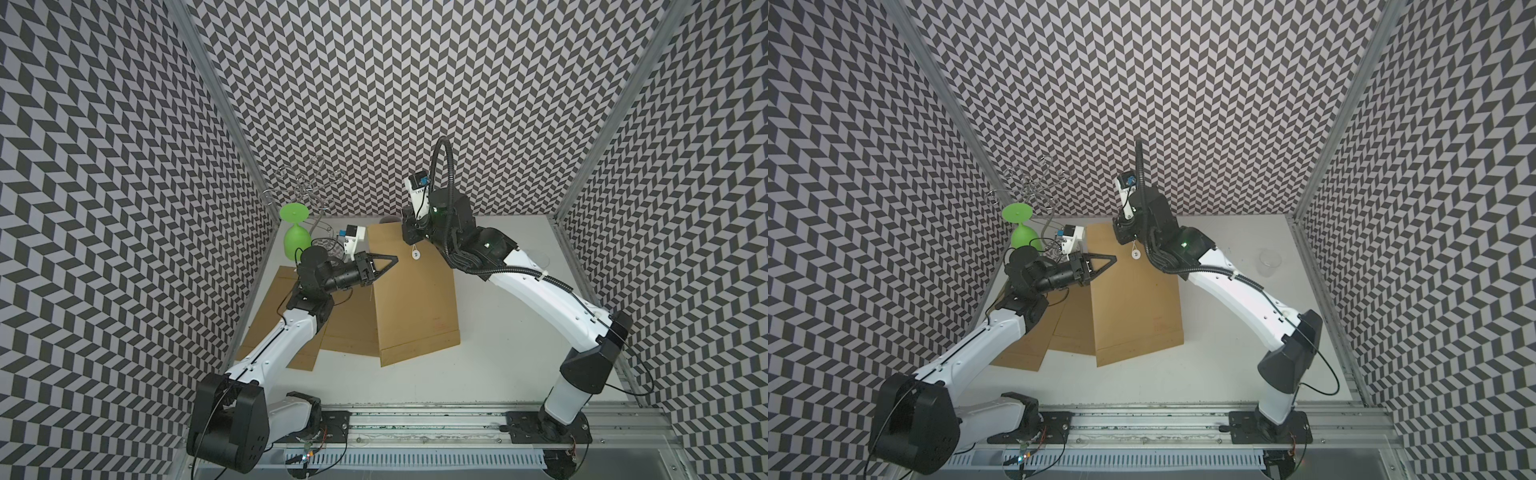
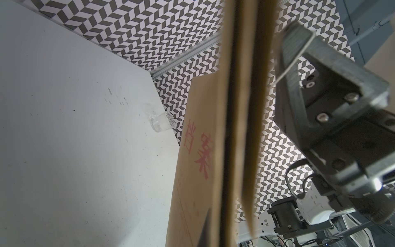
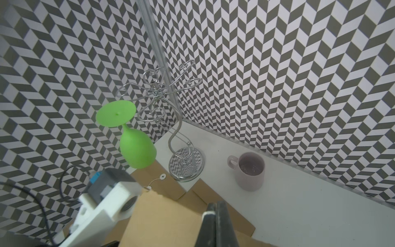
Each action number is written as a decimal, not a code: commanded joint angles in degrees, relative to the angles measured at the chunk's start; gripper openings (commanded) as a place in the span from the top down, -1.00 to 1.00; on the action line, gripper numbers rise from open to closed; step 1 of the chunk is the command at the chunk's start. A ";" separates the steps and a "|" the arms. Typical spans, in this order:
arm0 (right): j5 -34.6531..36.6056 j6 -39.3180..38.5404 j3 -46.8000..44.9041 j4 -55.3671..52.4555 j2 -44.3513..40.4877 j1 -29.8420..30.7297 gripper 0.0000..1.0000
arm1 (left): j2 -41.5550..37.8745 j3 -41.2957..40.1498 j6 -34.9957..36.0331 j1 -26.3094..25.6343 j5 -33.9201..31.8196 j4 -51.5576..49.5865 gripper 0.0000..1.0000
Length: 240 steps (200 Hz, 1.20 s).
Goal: Close the mouth of the file bag
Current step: Close the file bag.
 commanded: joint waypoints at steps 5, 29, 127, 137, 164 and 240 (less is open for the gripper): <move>-0.43 1.00 -2.00 1.10 -0.53 1.65 1.00 | 0.96 2.95 0.13 -0.26 -0.03 2.88 1.00; -2.10 2.08 -3.24 1.24 -0.79 3.04 1.00 | 1.99 3.22 -0.48 -0.26 -0.24 4.38 1.00; -13.62 8.01 -10.99 4.21 -6.61 3.89 1.00 | 3.64 5.01 -1.53 2.63 0.54 7.54 1.00; -14.10 8.64 -12.03 4.75 -7.17 3.89 1.00 | 3.62 5.29 -1.63 2.80 0.60 7.67 1.00; -16.30 9.79 -14.72 6.90 -8.84 3.72 1.00 | 4.26 5.84 -0.97 3.16 0.91 7.08 1.00; -23.11 12.93 -20.72 10.89 -12.13 0.81 1.00 | 4.02 5.85 0.34 4.31 1.08 5.85 1.00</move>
